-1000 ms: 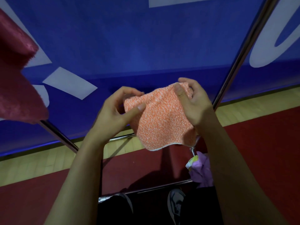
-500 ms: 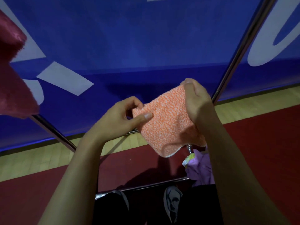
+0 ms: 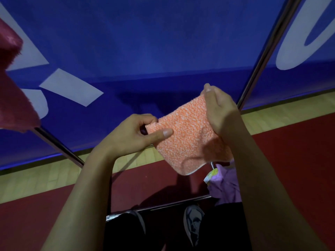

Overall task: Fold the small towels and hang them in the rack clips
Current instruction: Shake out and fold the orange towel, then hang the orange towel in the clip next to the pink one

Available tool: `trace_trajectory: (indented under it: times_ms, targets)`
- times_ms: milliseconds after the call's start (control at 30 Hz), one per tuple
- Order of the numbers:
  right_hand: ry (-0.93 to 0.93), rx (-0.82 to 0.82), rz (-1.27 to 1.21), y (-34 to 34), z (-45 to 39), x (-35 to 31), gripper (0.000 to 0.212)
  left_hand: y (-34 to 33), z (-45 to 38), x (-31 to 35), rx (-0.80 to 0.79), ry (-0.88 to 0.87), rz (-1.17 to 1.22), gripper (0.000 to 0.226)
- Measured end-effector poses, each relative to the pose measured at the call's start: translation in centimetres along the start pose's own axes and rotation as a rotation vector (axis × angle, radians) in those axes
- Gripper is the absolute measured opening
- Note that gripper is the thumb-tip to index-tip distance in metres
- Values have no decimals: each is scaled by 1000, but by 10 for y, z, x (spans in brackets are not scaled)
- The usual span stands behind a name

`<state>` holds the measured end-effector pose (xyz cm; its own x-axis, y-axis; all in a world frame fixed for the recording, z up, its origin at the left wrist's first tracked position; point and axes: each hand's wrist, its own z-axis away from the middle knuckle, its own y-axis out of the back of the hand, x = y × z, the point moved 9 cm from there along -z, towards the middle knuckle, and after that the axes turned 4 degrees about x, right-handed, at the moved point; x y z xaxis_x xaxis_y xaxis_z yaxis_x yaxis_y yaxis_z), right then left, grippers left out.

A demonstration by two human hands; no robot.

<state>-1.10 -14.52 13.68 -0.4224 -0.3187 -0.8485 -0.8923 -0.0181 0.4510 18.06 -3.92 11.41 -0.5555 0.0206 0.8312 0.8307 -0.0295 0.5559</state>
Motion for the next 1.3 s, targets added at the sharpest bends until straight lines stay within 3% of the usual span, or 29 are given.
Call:
trace_trajectory:
  times_ms: [167, 333, 467, 533, 633, 733, 867, 967, 1300]
  targets:
    - [48, 2, 102, 4, 0, -5, 48, 19, 4, 13, 126, -62, 162, 42]
    - [96, 36, 157, 16, 0, -16, 43, 27, 11, 25, 281, -94, 203, 45]
    - [136, -4, 181, 17, 15, -17, 23, 26, 23, 48, 347, -111, 188, 39]
    - [240, -11, 234, 17, 32, -35, 15, 21, 33, 67, 331, -128, 155, 41]
    - [419, -44, 100, 16, 69, -92, 18, 22, 52, 100, 316, -142, 56, 37]
    - [384, -138, -33, 17, 99, -138, 23, 39, 73, 134, 316, -111, 11, 39]
    - [379, -161, -175, 35, 108, -191, 31, 61, 102, 170, 212, -48, 412, 38]
    - [340, -145, -338, 51, 99, -229, 35, 77, 123, 196, 114, -100, 671, 16]
    - [277, -284, -506, 33, 104, -297, 38, 146, 152, 244, 454, -287, 535, 16]
